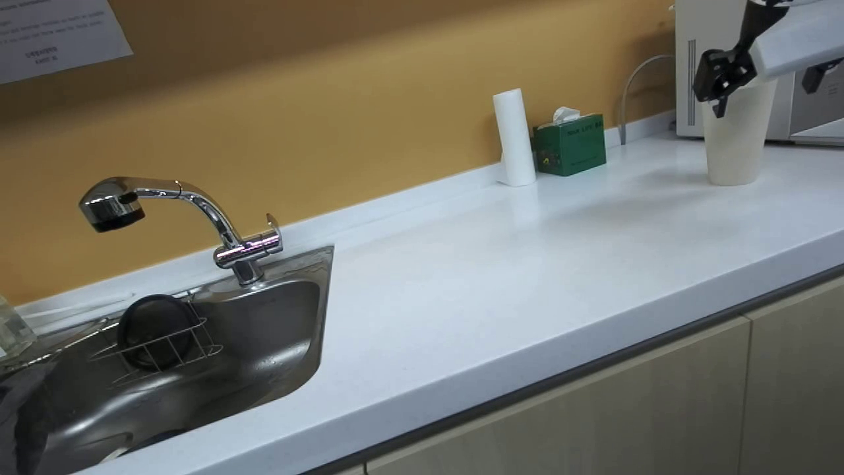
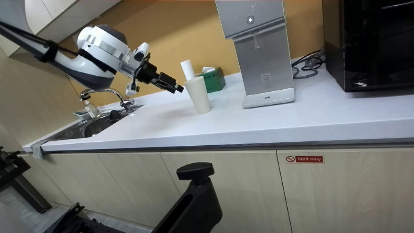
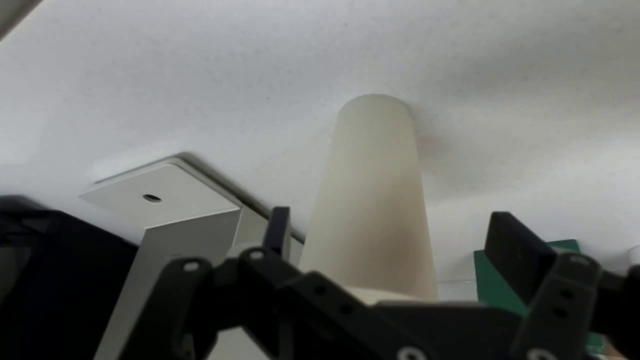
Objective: Put the white cup on the drip tray of the dispenser on the right
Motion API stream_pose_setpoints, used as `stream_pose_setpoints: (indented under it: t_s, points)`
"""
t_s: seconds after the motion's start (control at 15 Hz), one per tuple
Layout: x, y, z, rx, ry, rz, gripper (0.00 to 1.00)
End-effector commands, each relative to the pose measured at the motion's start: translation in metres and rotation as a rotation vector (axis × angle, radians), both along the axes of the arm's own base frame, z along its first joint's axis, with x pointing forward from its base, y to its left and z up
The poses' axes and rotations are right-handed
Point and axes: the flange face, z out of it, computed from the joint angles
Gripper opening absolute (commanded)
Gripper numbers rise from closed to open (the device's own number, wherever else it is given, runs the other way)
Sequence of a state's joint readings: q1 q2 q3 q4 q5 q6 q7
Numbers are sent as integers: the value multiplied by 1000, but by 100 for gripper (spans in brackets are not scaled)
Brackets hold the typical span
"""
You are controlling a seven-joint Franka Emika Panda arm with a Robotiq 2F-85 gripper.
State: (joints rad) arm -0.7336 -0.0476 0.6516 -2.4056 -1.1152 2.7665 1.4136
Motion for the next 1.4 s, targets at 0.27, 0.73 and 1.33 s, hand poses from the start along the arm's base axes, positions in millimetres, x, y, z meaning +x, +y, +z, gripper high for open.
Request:
stream_pose_setpoints:
  t_s: [0.27, 0.73, 1.33]
  points:
    - [37, -10, -9, -26, -55, 101, 100]
    - [38, -13, -21, 9, -94, 42, 100]
    - [39, -27, -34, -35, -123, -69, 100]
